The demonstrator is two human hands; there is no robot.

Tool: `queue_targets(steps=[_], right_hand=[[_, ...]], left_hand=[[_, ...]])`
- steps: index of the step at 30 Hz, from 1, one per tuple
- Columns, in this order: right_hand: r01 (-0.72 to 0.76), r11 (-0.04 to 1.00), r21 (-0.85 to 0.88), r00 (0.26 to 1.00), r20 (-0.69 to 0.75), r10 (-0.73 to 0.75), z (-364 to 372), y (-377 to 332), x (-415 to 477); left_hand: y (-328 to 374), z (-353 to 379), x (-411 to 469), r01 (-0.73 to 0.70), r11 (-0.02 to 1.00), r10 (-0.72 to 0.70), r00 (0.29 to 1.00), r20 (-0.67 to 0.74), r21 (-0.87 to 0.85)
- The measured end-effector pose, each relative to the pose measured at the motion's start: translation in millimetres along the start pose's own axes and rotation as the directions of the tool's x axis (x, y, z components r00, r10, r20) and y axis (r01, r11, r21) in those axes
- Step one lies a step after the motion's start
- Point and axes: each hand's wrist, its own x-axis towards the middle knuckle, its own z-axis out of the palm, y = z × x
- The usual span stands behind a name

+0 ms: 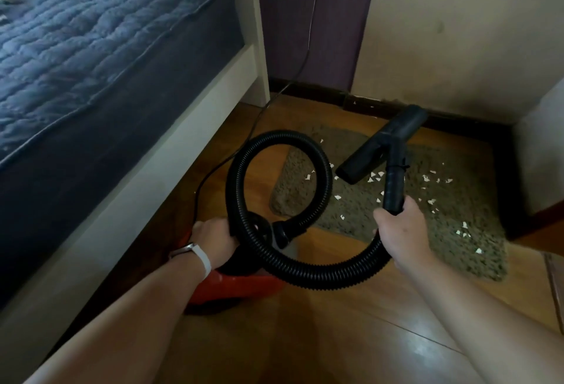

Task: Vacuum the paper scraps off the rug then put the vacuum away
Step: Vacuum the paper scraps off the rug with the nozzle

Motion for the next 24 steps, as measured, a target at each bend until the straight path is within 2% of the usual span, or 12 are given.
queue_targets(steps=[4, 7, 12, 16, 20, 24], right_hand=[[0.026, 0.997, -0.069, 0.999, 0.021, -0.024, 13.1, -3.7, 9.0], [0.115, 0.985, -0.125, 0.993, 0.022, -0.113, 26.5, -7.5, 18.4], [0.153, 0.983, -0.1, 0.988, -0.014, -0.155, 36.3, -7.3, 8.6], [0.093, 0.995, -0.031, 0.995, -0.032, -0.094, 35.0, -10.5, 0.0], [0.068, 0.997, 0.028, 0.994, -0.089, -0.065, 36.4, -14.8, -5.2], [0.063, 0.997, 0.043, 0.996, -0.064, -0.06, 50.6, -21.6, -9.2]], left_hand=[[-9.2, 1.0, 11.1, -0.08, 0.988, 0.073, 0.996, -0.058, -0.129], [-20.5, 7.2, 28.3, -0.16, 0.985, 0.146, 0.972, -0.185, -0.063], [-34.8, 2.3, 65.0, -0.257, 0.966, 0.252, 0.936, -0.247, 0.013], [-55.5, -4.6, 80.2, -0.247, 0.968, 0.226, 0.937, -0.267, -0.046], [-59.4, -14.6, 81.0, -0.274, 0.962, 0.264, 0.917, -0.299, 0.008], [-80.6, -19.7, 80.4, -0.187, 0.981, 0.192, 0.947, -0.257, 0.044]])
